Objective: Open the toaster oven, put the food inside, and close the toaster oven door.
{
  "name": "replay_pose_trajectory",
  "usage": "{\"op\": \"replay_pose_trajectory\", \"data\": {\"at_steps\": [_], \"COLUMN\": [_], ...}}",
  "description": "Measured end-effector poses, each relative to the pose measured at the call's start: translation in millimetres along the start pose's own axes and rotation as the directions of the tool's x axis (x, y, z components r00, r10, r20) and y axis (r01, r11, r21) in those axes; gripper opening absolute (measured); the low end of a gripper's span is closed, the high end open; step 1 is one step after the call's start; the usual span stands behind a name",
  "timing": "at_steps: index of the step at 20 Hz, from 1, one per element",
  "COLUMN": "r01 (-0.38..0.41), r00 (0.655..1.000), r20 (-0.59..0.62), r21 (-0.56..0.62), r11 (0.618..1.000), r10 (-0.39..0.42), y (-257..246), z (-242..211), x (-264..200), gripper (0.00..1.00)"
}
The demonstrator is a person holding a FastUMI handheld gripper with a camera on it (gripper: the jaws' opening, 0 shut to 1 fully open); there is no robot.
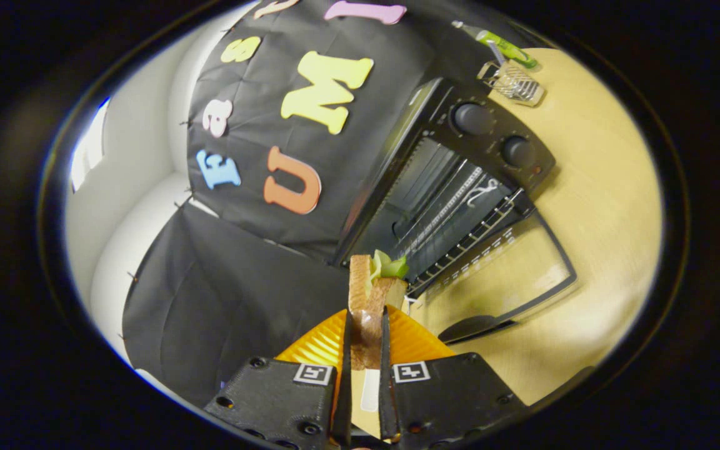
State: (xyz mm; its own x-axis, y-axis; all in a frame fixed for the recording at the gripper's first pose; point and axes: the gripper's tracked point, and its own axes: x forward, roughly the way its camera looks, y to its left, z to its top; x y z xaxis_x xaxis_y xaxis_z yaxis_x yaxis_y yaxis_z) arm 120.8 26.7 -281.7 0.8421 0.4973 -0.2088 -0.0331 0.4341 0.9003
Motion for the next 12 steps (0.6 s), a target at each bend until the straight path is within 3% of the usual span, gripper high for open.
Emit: {"op": "replay_pose_trajectory", "data": {"at_steps": [8,12], "r01": [-0.030,0.012], "r00": [0.962,0.908], "r20": [0.273,0.409], "r21": [0.185,0.198], "r11": [0.982,0.980], "r10": [-0.022,-0.094], "y": [-16,-31], "z": [46,67], "x": [36,48], "gripper": [0.22,0.22]}}
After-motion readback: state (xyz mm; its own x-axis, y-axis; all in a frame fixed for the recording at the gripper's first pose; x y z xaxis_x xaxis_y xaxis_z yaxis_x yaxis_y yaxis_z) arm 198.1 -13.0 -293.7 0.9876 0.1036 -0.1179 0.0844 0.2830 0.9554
